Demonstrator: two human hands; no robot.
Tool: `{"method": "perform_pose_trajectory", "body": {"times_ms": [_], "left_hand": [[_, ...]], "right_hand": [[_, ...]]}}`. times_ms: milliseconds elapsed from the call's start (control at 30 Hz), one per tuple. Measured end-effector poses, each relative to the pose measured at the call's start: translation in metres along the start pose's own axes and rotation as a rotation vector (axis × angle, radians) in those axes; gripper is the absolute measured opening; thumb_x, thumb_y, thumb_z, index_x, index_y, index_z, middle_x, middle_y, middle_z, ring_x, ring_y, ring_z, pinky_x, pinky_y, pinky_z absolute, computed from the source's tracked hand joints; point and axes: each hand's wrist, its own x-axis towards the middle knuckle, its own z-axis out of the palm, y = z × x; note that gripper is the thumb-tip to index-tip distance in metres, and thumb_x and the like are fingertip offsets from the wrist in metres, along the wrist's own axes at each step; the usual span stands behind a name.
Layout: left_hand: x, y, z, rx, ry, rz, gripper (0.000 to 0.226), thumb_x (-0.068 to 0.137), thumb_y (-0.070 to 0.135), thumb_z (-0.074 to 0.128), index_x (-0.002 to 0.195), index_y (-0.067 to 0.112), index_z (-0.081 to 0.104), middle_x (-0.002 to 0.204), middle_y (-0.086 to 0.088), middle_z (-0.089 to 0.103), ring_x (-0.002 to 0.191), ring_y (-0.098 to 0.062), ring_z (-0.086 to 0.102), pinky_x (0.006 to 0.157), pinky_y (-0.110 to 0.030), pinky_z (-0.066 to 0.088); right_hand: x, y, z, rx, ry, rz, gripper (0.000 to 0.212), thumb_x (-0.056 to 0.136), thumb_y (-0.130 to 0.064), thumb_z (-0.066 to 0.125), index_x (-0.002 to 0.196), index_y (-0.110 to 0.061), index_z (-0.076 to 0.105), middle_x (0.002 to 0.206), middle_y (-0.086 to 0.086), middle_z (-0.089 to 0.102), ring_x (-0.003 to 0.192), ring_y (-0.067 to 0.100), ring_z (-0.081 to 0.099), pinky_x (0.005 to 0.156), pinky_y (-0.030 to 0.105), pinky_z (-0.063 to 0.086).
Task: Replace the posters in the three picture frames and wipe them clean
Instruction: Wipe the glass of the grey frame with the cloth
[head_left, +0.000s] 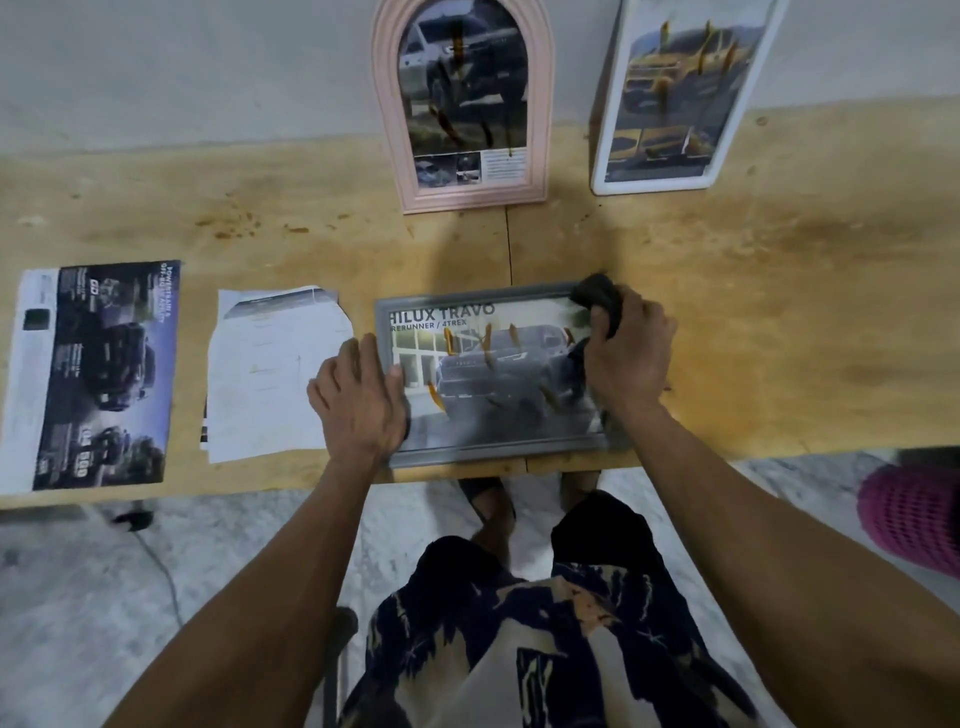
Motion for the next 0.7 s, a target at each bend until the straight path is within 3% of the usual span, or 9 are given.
{"method": "perform_pose_trajectory", "body": {"times_ms": [267, 433, 700], "left_hand": [[0.002, -0.002, 0.018, 0.03, -0.076, -0.068, 0.059, 0.104, 0.045, 0.024, 0.155, 0.014, 0.026, 0.161, -0.008, 0.02, 0.142, -0.039, 0.023, 0.109, -0.069, 0.014], [0.004, -0.001, 0.02, -0.017, -0.113, -0.114, 0.06, 0.104, 0.048, 0.02, 0.157, 0.021, 0.017, 0.165, 0.002, 0.009, 0.148, -0.034, 0.01, 0.114, -0.068, 0.003], [0.004, -0.001, 0.02, -0.062, -0.13, -0.136, 0.058, 0.105, 0.046, 0.02, 0.158, 0.024, 0.014, 0.165, 0.007, 0.006, 0.149, -0.032, 0.007, 0.115, -0.066, -0.001]], "right_hand": [[-0.016, -0.004, 0.042, -0.229, 0.02, -0.153, 0.051, 0.104, -0.034, 0.031, 0.14, 0.0, 0.043, 0.148, 0.02, 0.037, 0.131, 0.042, 0.034, 0.103, 0.054, 0.031], [-0.02, -0.007, 0.049, -0.198, 0.038, -0.18, 0.047, 0.103, -0.027, 0.035, 0.138, 0.001, 0.047, 0.148, 0.019, 0.04, 0.128, 0.041, 0.038, 0.1, 0.054, 0.036], [-0.03, -0.033, 0.066, -0.059, 0.021, -0.14, 0.045, 0.102, -0.025, 0.039, 0.14, -0.001, 0.048, 0.15, 0.018, 0.04, 0.122, 0.039, 0.043, 0.094, 0.051, 0.041]]}}
